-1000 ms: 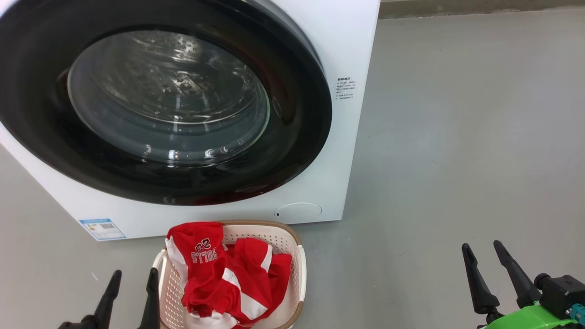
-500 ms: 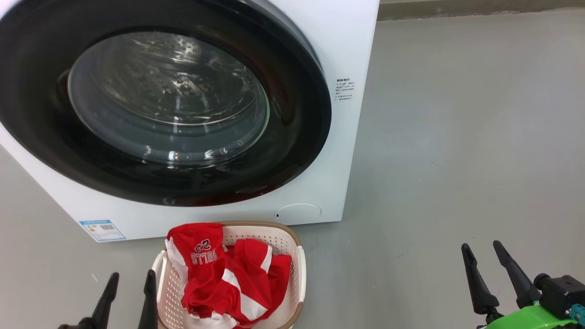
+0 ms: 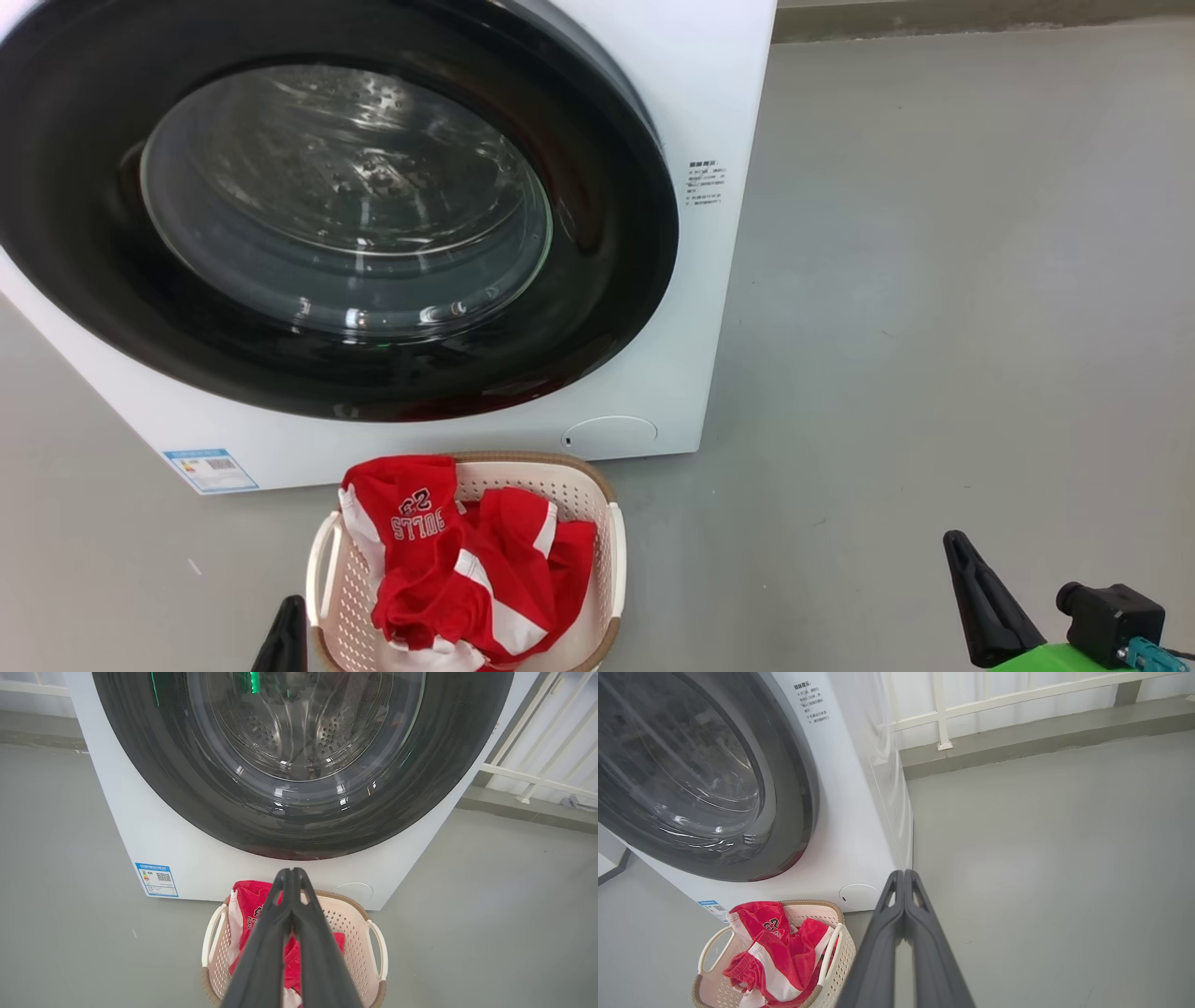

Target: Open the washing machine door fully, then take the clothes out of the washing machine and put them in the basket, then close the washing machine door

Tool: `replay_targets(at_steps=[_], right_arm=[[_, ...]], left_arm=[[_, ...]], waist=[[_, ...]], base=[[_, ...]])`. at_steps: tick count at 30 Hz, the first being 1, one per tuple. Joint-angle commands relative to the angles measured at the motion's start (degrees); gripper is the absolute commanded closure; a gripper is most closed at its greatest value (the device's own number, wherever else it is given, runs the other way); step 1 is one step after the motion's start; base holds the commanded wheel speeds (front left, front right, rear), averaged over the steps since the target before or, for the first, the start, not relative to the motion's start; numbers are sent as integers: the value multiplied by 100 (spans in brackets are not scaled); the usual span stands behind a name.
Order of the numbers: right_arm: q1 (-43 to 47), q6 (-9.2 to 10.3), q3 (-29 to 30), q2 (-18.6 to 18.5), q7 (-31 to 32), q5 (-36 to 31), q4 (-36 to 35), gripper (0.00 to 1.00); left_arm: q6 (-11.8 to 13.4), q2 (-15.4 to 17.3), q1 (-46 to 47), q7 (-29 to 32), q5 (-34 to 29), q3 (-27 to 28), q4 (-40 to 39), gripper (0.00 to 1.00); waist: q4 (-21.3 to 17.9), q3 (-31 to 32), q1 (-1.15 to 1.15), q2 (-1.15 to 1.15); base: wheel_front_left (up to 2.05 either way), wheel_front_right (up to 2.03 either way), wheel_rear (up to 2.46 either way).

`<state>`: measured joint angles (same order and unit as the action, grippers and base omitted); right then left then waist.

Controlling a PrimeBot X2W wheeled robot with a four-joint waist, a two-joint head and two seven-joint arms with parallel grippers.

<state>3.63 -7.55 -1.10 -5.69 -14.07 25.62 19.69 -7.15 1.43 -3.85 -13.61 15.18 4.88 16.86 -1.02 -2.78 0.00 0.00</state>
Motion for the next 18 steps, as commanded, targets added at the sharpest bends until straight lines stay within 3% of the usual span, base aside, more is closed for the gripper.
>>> replay_targets(at_steps=[1,18], right_arm=[[-33,0,26,-71,23,174,-133,100],[-161,1,104,-39,278,1054,-186,100]], left_arm=[[-1,57,43,38,155,23,-125,100],[-6,69,169,295,1160,36,-146,100]], waist=[[2,8,8,0],[15,37,0,0]], base=[[0,0,0],[0,0,0]])
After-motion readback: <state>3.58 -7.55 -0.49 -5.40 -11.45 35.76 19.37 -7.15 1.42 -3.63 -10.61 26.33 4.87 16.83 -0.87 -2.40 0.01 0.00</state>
